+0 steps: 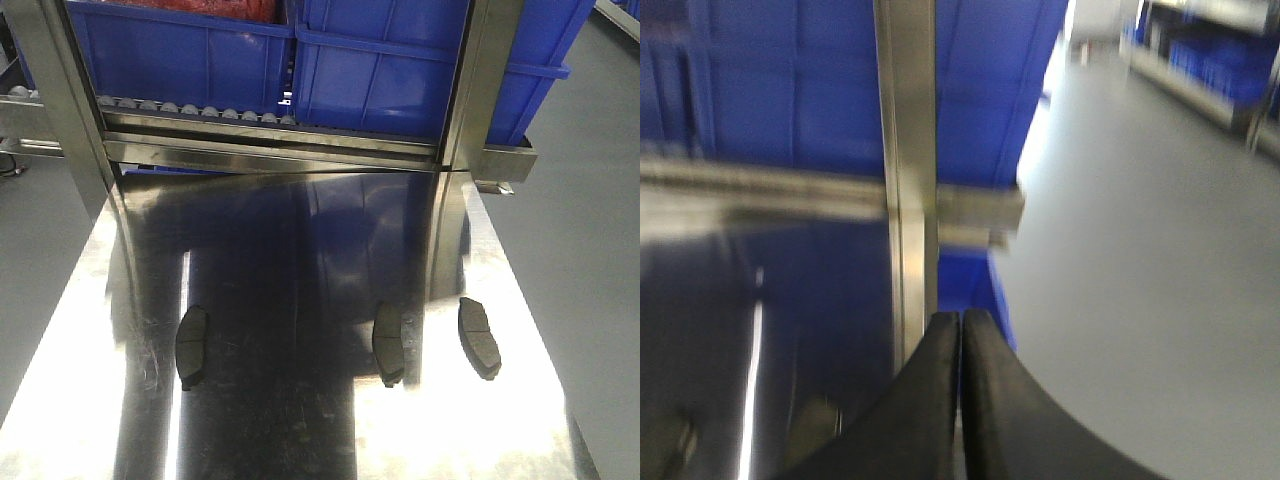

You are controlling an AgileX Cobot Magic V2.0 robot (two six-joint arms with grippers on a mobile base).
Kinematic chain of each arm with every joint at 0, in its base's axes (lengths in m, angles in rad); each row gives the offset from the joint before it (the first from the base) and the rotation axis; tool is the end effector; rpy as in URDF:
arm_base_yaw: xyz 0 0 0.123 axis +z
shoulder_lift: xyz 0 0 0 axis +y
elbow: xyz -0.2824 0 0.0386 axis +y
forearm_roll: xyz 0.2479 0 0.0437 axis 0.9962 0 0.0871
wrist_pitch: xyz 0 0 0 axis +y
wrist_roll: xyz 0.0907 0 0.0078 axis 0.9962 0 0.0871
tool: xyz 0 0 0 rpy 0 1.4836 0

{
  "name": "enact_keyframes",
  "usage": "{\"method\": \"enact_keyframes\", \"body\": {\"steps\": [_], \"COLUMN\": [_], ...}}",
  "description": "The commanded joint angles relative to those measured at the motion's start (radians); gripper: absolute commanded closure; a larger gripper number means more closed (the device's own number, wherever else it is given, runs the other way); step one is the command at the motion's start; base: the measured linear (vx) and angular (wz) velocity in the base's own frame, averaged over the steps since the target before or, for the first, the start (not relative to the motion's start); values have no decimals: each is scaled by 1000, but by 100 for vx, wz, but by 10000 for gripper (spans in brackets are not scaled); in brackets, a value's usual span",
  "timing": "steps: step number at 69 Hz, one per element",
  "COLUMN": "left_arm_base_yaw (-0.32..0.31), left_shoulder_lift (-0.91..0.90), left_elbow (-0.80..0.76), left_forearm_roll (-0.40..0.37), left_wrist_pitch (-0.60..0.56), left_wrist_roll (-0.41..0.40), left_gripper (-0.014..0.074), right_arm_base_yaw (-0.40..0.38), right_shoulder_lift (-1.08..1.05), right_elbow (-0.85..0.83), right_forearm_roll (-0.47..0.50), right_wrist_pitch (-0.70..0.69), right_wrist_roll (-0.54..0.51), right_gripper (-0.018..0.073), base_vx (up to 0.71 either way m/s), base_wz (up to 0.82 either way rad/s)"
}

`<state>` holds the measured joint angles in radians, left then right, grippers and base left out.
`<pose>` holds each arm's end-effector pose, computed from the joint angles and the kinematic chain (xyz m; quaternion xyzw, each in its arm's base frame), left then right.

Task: Move and align brake pads A on conveyor
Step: 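Lower the right gripper onto the outermost pad on its side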

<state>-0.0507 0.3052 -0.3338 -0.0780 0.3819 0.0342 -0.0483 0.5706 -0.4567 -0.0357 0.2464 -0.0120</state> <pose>0.0764 -0.0065 0.2715 0.0138 0.7942 -0.0385 0.6063 0.1219 -0.0067 0.2986 0.0033 0.7967 -0.0321 0.6035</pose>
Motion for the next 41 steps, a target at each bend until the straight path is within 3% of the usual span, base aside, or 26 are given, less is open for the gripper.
{"method": "enact_keyframes", "body": {"steps": [1,10,17,29,41], "left_arm_base_yaw": [-4,-4,-4,-4,-4], "left_shoulder_lift": [7,7,7,7,7], "left_elbow": [-30,-30,-30,-30,-30], "left_forearm_roll": [-11,-11,-11,-11,-11], "left_wrist_pitch": [-94,-94,-94,-94,-94], "left_wrist_roll": [-1,-1,-1,-1,-1], "left_gripper": [602,602,602,602,602], "right_arm_base_yaw": [-7,-7,-7,-7,-7], "right_shoulder_lift": [118,213,254,285,290], "right_elbow": [-78,-96,-96,-97,-108], "right_forearm_roll": [36,36,97,58,36], "right_wrist_pitch": [26,63,101,145,190], "right_wrist_roll": [0,0,34,12,12], "right_gripper": [569,569,569,556,412], "base_vx": [0,0,0,0,0], "base_wz": [0,0,0,0,0]}}
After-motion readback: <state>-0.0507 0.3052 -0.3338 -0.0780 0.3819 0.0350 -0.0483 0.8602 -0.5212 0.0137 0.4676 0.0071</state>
